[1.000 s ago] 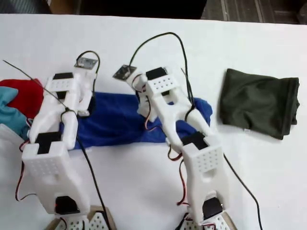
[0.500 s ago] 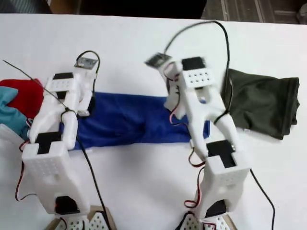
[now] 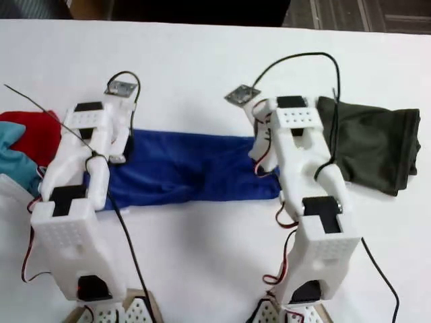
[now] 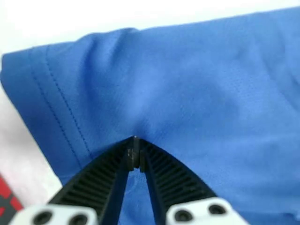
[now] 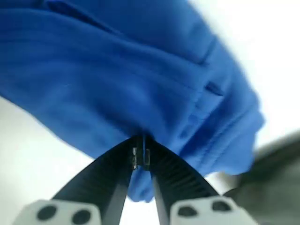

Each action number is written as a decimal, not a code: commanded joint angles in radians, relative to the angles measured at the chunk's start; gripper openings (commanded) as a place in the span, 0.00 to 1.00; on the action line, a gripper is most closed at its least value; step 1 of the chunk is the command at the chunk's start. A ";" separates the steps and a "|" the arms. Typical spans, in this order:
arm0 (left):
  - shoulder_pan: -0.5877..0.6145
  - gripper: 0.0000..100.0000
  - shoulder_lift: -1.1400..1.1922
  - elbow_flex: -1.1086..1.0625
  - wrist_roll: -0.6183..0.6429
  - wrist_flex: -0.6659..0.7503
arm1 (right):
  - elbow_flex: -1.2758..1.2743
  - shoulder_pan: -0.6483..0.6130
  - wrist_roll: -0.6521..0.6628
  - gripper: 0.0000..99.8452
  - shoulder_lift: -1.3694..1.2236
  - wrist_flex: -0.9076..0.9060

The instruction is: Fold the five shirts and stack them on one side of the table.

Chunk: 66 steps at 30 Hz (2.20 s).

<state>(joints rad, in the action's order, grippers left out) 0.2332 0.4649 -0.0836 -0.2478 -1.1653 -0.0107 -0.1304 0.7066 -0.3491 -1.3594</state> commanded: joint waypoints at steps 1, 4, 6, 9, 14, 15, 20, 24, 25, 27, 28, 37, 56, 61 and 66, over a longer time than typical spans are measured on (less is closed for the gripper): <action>-0.005 0.02 0.008 0.016 0.005 0.026 | 0.012 0.065 0.028 0.02 -0.005 0.050; -0.005 0.02 0.008 0.016 0.005 0.026 | 0.014 0.101 0.028 0.02 -0.061 0.062; -0.005 0.02 0.008 0.016 0.005 0.026 | 0.028 0.113 0.028 0.02 -0.068 0.058; -0.005 0.02 0.008 0.016 0.005 0.026 | 0.066 0.122 0.026 0.02 -0.050 0.018; -0.005 0.02 0.008 0.016 0.005 0.026 | 0.109 0.111 0.021 0.02 0.096 -0.120; -0.005 0.02 0.008 0.016 0.005 0.026 | 0.106 0.107 0.021 0.02 0.136 -0.151; -0.005 0.02 0.008 0.016 0.005 0.026 | -0.017 0.059 0.025 0.02 0.306 -0.262; -0.005 0.02 0.008 0.016 0.005 0.026 | -0.206 0.048 0.028 0.02 0.386 -0.219; -0.005 0.02 0.008 0.016 0.005 0.026 | -0.247 0.053 0.028 0.02 0.392 -0.191; -0.005 0.02 0.008 0.016 0.005 0.026 | -0.322 0.068 0.028 0.02 0.394 -0.128; -0.005 0.02 0.008 0.016 0.005 0.026 | -0.348 0.077 0.029 0.02 0.389 -0.093; -0.005 0.02 0.008 0.016 0.005 0.026 | -0.381 0.234 0.103 0.02 0.209 0.193; -0.011 0.02 0.006 0.016 0.003 0.023 | -0.453 0.340 0.121 0.02 0.575 -0.016; -0.009 0.02 -0.018 0.084 0.000 -0.103 | -0.778 0.355 0.123 0.02 0.789 0.136; 0.000 0.02 -0.058 0.283 -0.002 -0.305 | -1.066 0.360 0.123 0.02 0.865 0.378</action>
<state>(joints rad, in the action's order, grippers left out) 0.2256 0.4695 0.0652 -0.2478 -1.3510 -0.9559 0.2133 0.8232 0.4534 -1.0971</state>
